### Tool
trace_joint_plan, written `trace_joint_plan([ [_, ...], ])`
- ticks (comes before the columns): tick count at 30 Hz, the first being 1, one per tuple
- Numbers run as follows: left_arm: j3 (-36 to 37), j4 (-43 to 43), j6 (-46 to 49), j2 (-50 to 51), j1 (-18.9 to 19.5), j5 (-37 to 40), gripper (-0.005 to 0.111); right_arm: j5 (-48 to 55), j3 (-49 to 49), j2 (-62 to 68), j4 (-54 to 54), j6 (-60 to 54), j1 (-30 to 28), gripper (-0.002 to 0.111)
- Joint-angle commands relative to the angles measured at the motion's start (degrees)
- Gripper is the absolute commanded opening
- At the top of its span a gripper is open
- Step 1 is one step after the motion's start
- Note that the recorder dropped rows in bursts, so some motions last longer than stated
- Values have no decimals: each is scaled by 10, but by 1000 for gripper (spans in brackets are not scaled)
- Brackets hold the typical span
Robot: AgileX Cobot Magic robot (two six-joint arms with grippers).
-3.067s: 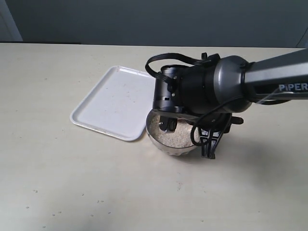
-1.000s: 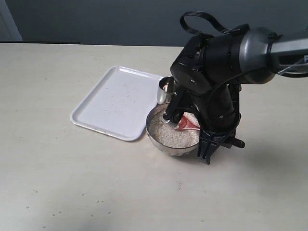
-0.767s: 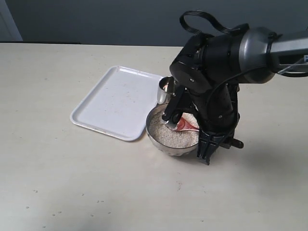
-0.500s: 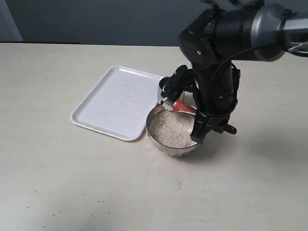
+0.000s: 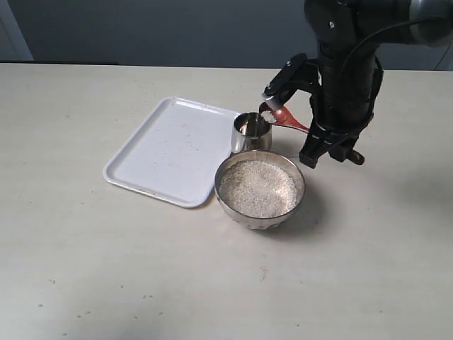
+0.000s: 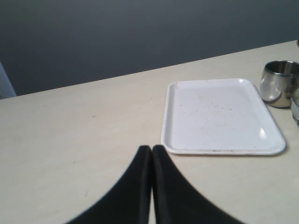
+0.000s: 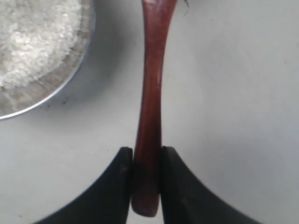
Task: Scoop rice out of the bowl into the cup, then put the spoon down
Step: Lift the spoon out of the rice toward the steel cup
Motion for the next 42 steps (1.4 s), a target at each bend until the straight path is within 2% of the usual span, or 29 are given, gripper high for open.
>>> trace_joint_plan([
  [1, -1, 1, -2, -2, -3, -7, 0, 2, -15, 15, 6, -7, -12, -1],
  [14, -1, 1, -2, -2, -3, -7, 0, -1, -75, 68, -1, -8, -14, -1],
  [42, -1, 1, -2, -2, -3, -7, 0, -62, -77, 74, -71, -9, -14, -1],
])
